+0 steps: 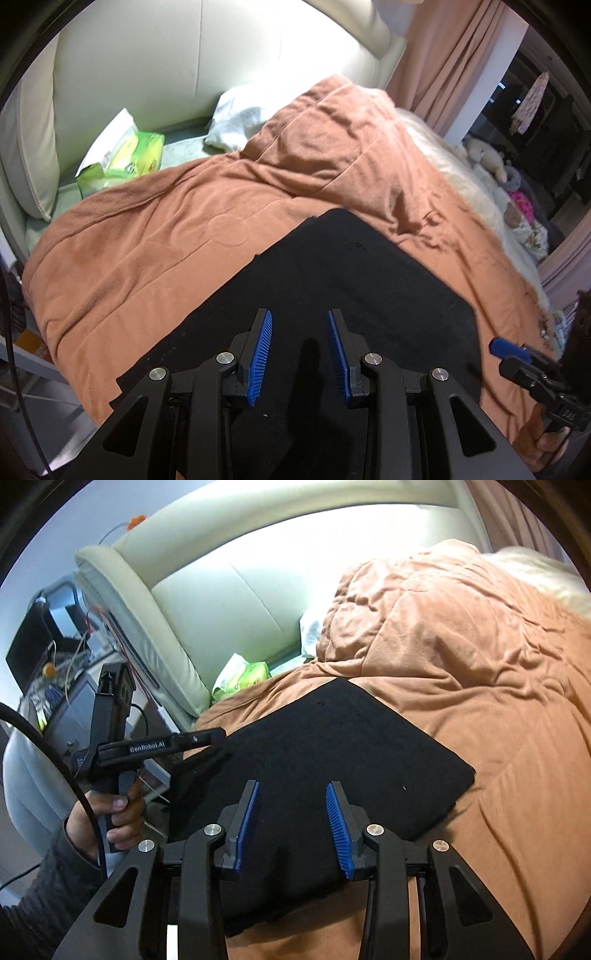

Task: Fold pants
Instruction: 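Lower the folded trousers onto the blanket and open both grippers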

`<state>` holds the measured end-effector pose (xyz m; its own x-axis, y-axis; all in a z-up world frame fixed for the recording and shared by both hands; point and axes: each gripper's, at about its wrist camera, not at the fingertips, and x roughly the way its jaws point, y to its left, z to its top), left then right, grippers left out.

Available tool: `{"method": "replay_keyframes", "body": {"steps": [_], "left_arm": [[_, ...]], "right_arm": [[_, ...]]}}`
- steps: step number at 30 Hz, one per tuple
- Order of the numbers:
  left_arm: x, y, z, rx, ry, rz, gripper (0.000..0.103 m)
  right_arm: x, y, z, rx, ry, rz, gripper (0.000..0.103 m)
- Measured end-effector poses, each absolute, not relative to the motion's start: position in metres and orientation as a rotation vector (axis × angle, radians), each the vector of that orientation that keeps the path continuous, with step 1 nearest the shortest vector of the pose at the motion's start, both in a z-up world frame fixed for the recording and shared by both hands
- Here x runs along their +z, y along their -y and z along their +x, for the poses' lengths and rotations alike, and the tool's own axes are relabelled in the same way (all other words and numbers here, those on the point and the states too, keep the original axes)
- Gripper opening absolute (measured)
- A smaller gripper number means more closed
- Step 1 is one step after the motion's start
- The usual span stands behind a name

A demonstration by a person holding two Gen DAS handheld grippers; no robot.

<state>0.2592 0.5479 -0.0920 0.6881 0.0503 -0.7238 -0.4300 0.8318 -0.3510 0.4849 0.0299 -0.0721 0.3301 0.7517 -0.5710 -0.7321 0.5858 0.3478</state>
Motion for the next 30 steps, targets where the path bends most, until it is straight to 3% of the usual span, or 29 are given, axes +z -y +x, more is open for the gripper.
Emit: {"method": "replay_keyframes", "body": {"steps": [4, 6, 10, 23, 30], "left_arm": [[-0.112, -0.553, 0.257, 0.329, -0.804, -0.53, 0.025], [-0.118, -0.554, 0.255, 0.343, -0.802, -0.519, 0.017], [-0.129, -0.553, 0.247, 0.35, -0.805, -0.511, 0.008], [-0.124, -0.528, 0.211, 0.39, -0.824, -0.512, 0.003], [-0.107, -0.492, 0.201, 0.316, -0.808, -0.51, 0.004]], "right_arm": [[-0.091, -0.049, 0.497, 0.928, -0.797, -0.031, 0.028], [-0.101, -0.055, 0.503, 0.9, -0.805, -0.061, 0.013], [-0.107, -0.058, 0.504, 0.877, -0.802, -0.091, 0.008], [-0.104, -0.058, 0.477, 0.786, -0.822, -0.188, 0.008], [-0.076, -0.05, 0.456, 0.905, -0.838, -0.081, 0.008]]}}
